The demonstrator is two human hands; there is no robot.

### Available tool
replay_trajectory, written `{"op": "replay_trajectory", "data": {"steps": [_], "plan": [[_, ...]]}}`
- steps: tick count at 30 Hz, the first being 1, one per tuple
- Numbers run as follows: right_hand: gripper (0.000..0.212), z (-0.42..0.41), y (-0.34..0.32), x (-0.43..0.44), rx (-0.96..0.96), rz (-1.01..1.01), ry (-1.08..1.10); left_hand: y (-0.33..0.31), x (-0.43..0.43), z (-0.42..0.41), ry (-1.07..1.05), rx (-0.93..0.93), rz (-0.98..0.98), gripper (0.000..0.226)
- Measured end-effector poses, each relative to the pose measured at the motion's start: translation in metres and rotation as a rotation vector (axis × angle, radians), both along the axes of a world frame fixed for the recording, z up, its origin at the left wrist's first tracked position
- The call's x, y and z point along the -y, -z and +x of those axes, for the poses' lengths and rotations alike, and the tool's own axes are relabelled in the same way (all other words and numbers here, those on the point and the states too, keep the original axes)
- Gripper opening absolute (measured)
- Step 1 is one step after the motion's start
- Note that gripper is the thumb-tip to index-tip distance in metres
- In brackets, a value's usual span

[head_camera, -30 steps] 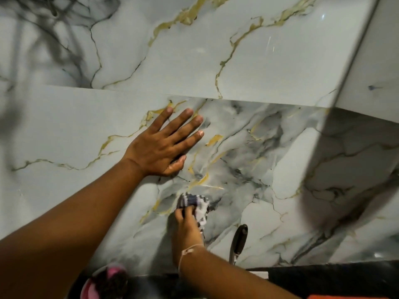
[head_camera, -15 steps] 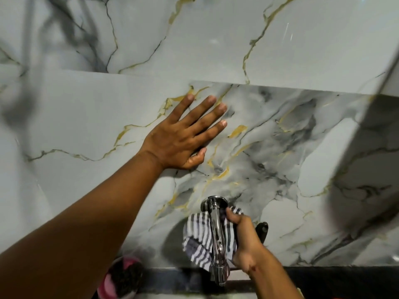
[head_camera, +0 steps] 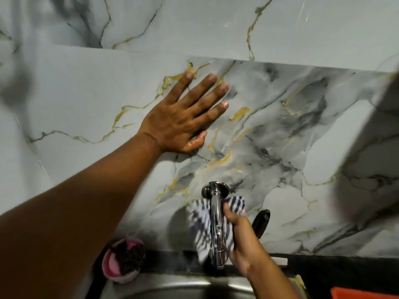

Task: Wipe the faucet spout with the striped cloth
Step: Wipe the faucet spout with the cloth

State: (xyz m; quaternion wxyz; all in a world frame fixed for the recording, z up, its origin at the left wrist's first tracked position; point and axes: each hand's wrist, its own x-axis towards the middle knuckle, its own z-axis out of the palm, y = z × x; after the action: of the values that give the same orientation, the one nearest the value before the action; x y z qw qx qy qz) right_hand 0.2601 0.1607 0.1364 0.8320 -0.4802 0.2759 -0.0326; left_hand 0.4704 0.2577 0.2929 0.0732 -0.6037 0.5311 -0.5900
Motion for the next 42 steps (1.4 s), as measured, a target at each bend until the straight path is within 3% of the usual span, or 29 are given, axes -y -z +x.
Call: {"op": "replay_trajectory", "data": {"steps": [2,4,7,9,11,12,15,17,19,21,23,25,28,30,33,35,37,39,42], "plan": [[0.036,-0.036,0.01,-0.02,-0.084,-0.392,0.112,0.001,0.002,0.0,-0.001,-0.003,0.008,0.067],[0.063,-0.053,0.014,-0.03,-0.117,-0.712,0.086,0.0,0.002,0.001,-0.007,-0.001,0.008,0.067],[0.025,-0.026,0.003,-0.022,0.152,-1.154,-0.029,-0.002,0.001,0.0,-0.012,0.0,0.014,0.067],[0.055,-0.006,-0.01,-0.013,0.285,-1.458,-0.166,-0.001,0.0,-0.001,-0.024,-0.007,0.019,0.067],[0.066,-0.011,-0.008,-0.006,0.271,-1.704,-0.293,-0.001,0.001,-0.001,-0.027,0.0,0.016,0.068],[0.063,-0.023,-0.003,-0.008,0.287,-1.862,-0.37,-0.001,0.001,0.0,-0.023,0.002,0.016,0.068],[0.028,-0.046,0.006,-0.017,0.293,-2.285,-0.623,0.0,0.001,0.001,-0.026,0.005,0.015,0.068],[0.036,-0.023,-0.009,-0.015,0.153,-2.326,-0.686,-0.001,0.001,0.001,-0.028,0.013,0.02,0.068],[0.055,0.001,-0.032,-0.015,0.06,-2.215,-0.509,-0.001,0.0,0.001,-0.029,0.009,0.022,0.068],[0.062,0.003,-0.036,-0.019,0.012,-2.187,-0.509,0.0,0.0,0.0,-0.024,0.008,0.009,0.068],[0.047,-0.018,-0.004,-0.023,0.012,-2.247,-0.646,0.001,0.003,0.002,-0.002,0.012,0.009,0.068],[0.033,-0.04,0.019,-0.025,0.012,-2.217,-0.63,0.002,0.004,0.001,0.0,0.007,0.011,0.068],[0.031,-0.014,0.009,-0.014,0.13,-2.287,-0.743,-0.001,0.003,0.003,0.001,0.005,0.009,0.068],[0.045,0.01,-0.017,-0.017,0.116,-2.111,-0.575,0.0,0.002,0.002,0.007,-0.009,0.015,0.068],[0.067,0.01,-0.021,-0.03,-0.054,-1.494,-0.097,0.001,0.002,0.003,0.008,-0.007,0.003,0.069],[0.056,-0.002,-0.026,-0.036,-0.147,-1.035,0.056,0.002,0.002,0.003,0.011,-0.008,0.004,0.069],[0.028,0.007,-0.03,-0.017,-0.094,-0.478,0.035,0.0,0.002,0.002,0.008,-0.005,0.006,0.068],[0.036,0.015,-0.028,0.006,-0.021,-0.012,-0.085,-0.001,0.002,0.003,0.011,-0.007,0.012,0.068],[0.049,0.008,-0.001,0.014,0.027,0.219,-0.118,0.001,0.003,0.001,0.004,-0.011,-0.001,0.069]]}}
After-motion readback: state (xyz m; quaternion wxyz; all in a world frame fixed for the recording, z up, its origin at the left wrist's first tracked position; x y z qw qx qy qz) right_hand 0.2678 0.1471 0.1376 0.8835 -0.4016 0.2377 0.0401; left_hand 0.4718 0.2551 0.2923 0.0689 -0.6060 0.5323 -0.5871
